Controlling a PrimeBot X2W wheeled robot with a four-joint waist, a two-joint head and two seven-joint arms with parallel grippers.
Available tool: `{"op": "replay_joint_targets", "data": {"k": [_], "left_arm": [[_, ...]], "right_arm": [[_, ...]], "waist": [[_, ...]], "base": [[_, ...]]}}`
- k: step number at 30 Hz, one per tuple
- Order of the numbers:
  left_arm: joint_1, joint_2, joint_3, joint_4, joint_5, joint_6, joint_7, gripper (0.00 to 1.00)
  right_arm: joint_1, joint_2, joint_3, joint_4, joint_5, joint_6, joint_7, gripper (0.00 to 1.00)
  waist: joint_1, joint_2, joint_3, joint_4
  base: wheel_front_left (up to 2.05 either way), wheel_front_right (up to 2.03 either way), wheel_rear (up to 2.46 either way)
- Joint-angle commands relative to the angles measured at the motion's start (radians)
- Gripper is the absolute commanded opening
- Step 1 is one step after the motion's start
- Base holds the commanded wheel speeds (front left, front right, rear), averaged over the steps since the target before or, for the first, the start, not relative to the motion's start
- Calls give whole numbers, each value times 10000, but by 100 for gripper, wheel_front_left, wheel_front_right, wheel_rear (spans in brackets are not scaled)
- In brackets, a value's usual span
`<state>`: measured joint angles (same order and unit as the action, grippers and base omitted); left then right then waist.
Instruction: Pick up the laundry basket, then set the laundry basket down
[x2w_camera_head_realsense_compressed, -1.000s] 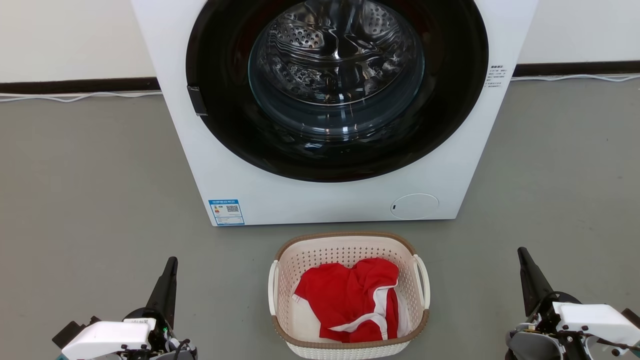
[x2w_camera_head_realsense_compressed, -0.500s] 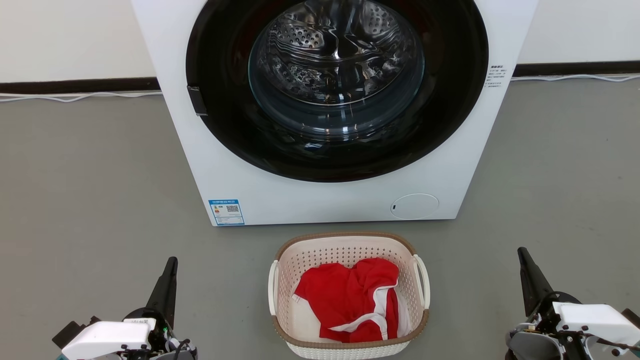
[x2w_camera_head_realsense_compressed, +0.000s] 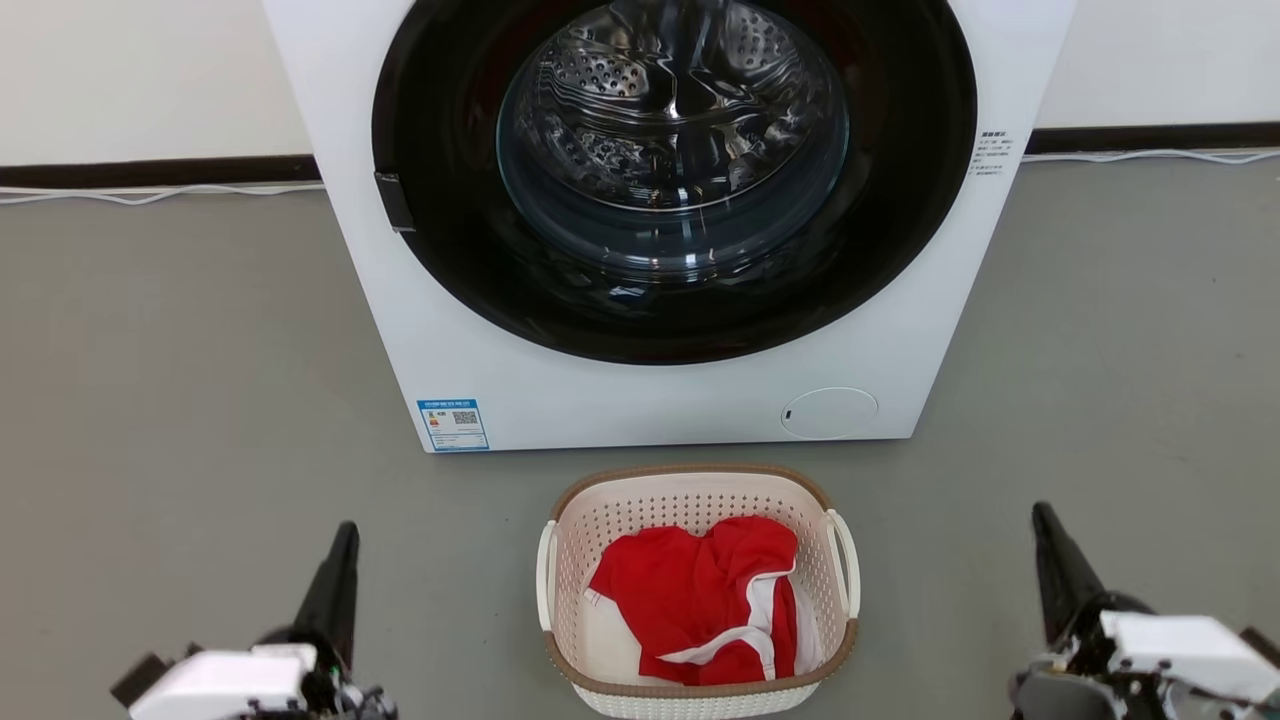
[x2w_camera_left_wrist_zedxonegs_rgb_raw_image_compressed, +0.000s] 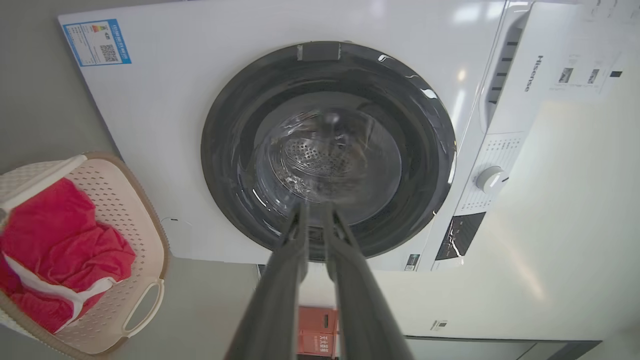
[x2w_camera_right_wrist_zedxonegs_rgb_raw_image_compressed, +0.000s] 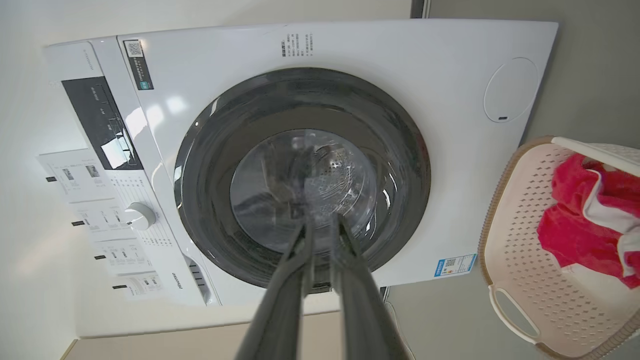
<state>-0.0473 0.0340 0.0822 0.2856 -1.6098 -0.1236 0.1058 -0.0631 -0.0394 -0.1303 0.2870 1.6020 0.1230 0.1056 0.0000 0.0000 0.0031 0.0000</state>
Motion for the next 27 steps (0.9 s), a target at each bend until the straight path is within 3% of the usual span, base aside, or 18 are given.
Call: {"op": "replay_joint_targets", "data": {"k": [1, 8, 12, 27], "left_arm": [[31, -11, -5, 54, 0, 2, -5, 100], [39, -2, -163, -19, -16, -2, -211, 100], [57, 4, -227, -60, -9, -5, -328, 100], [6, 25, -422, 60, 956, -13, -769, 100]], "right_arm": [[25, 8, 6, 49, 0, 0, -3, 100], [45, -3, 98, -66, -59, 4, -184, 100], [64, -41, 196, -118, -165, 7, -311, 100], [5, -155, 318, -174, -1716, 16, -767, 100]], "waist": [[0, 0, 1, 0], [22, 0, -7, -1], [2, 0, 18, -3], [1, 0, 41, -13]], "base": [[0, 0, 0], [0, 0, 0], [0, 0, 0], [0, 0, 0]]}}
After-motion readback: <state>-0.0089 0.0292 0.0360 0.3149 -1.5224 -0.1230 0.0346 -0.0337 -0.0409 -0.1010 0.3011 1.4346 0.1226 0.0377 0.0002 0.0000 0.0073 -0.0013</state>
